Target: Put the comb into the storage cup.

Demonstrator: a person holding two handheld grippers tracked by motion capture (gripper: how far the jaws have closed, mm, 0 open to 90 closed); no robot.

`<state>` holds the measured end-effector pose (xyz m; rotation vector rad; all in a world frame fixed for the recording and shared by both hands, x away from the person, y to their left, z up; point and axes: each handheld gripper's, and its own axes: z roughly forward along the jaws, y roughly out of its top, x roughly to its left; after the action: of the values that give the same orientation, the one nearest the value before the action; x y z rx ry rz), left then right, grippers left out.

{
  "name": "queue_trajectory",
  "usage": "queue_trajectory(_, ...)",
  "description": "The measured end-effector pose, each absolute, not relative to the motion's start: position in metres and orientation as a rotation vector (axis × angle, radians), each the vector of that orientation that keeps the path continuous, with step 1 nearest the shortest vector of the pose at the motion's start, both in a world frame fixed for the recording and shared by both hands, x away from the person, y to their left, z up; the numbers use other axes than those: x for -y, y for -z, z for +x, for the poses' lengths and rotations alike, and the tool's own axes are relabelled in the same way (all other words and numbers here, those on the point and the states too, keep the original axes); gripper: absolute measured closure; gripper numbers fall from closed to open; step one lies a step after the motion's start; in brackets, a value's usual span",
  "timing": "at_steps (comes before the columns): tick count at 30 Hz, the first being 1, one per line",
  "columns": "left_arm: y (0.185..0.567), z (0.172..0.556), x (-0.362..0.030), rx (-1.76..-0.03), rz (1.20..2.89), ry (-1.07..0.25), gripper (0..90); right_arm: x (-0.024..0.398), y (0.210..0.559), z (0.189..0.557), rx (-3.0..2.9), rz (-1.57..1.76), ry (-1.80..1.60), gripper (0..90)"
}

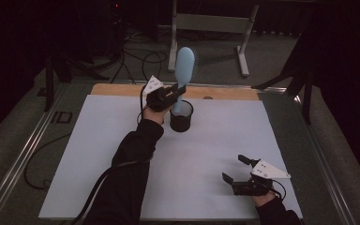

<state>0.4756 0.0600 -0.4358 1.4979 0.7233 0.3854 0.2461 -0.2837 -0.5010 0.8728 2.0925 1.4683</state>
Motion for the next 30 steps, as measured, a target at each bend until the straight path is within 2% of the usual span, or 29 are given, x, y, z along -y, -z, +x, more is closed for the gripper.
queue_trajectory(24,0.458,0.484,-0.051,-0.765,1.544,-0.37,70.2,0.283,0.5,0.245,-2.092,0.871,-1.477,7.7)
queue_trajectory(30,0.462,0.486,-0.05,-0.789,1.567,-0.402,70.1,0.283,0.501,0.245,-2.093,0.87,-1.478,7.7)
